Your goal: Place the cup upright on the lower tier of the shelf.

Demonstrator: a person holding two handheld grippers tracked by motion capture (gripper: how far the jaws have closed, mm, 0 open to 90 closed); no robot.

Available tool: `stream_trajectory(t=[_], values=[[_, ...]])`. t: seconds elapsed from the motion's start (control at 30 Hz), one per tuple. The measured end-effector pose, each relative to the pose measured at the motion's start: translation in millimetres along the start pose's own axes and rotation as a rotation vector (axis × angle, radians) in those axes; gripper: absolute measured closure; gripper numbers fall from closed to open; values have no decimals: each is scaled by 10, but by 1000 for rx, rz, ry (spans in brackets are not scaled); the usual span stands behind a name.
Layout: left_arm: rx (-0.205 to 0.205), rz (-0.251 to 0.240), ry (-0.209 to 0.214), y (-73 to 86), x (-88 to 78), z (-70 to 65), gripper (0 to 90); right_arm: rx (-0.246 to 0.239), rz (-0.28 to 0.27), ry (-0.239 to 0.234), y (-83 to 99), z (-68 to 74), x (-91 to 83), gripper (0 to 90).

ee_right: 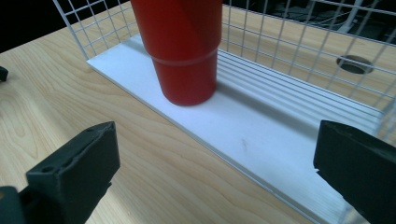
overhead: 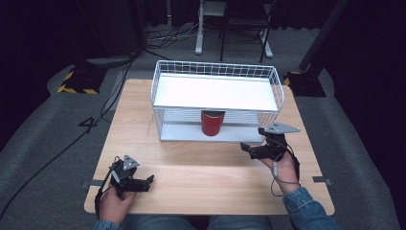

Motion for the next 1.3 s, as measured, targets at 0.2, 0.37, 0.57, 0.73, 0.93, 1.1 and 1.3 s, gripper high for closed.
stream_trajectory(t=[0.2,0.37,0.57,0.73,0.93,1.1,1.3], values=[[-4,-2,1,-4,4,-3,6,-1,14,18,79,-50,-212,7],[-4,-4,2,-6,6,-4,6,7,41,25,205,-98,-352,14],[-4,-4,2,-6,6,-4,6,21,86,20,395,-159,-470,48],[-5,-5,2,-7,7,-5,6,19,140,15,578,-200,-519,62],[-4,-4,2,-6,6,-4,6,37,183,16,806,-248,-520,63],[-4,-4,2,-7,7,-4,6,50,201,7,972,-264,-475,63],[-4,-5,2,-7,7,-4,6,55,226,18,1139,-279,-427,62]])
Point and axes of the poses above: each handheld gripper's, and its own axes: x roughly forward along the jaws, y roughly out of its underside, z roughly to its left, the point moved 9 cm from there along x, roughly forward along the jaws, and after that the axes turned 12 degrees about -y, right-handed, at the moved point
